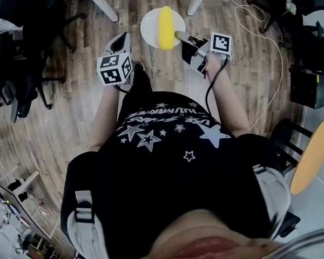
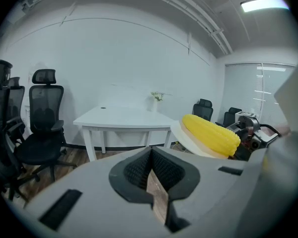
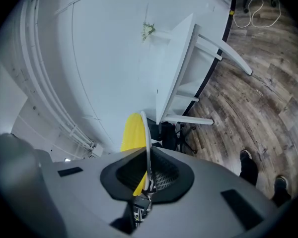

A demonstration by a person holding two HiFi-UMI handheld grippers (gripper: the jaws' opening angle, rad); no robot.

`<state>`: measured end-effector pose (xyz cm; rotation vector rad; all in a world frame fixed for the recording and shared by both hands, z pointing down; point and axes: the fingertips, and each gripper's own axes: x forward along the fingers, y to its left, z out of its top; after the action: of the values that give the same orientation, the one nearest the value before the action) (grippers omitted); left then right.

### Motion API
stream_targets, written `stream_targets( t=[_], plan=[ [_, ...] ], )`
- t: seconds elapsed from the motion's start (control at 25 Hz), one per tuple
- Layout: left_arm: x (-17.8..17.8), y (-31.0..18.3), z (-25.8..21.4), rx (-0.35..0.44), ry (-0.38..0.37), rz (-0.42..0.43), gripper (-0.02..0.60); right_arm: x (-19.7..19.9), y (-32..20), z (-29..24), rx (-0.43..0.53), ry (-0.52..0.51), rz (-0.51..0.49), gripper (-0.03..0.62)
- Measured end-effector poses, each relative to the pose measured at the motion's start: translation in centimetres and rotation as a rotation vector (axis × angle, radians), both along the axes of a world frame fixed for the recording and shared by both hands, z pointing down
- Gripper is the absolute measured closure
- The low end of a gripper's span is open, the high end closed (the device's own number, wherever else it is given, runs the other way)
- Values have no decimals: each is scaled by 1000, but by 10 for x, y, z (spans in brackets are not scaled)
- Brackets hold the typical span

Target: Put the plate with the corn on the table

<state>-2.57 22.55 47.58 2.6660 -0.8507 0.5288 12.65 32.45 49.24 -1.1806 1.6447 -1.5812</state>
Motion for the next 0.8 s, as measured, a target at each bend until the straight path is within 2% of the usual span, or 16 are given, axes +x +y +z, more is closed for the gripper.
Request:
stream_targets(
  t=[0.52,0.68,0.8],
  plan=[
    [28,-146,-5,-5,14,73,577,14,-137,-11,17,-4,81,576],
    [27,-163,-5,-4,22,79,577,14,-156,-15,23,5,93,576],
    [18,-213,3,-21,22,75,577,9,-210,-13,15,5,95,575]
  ],
)
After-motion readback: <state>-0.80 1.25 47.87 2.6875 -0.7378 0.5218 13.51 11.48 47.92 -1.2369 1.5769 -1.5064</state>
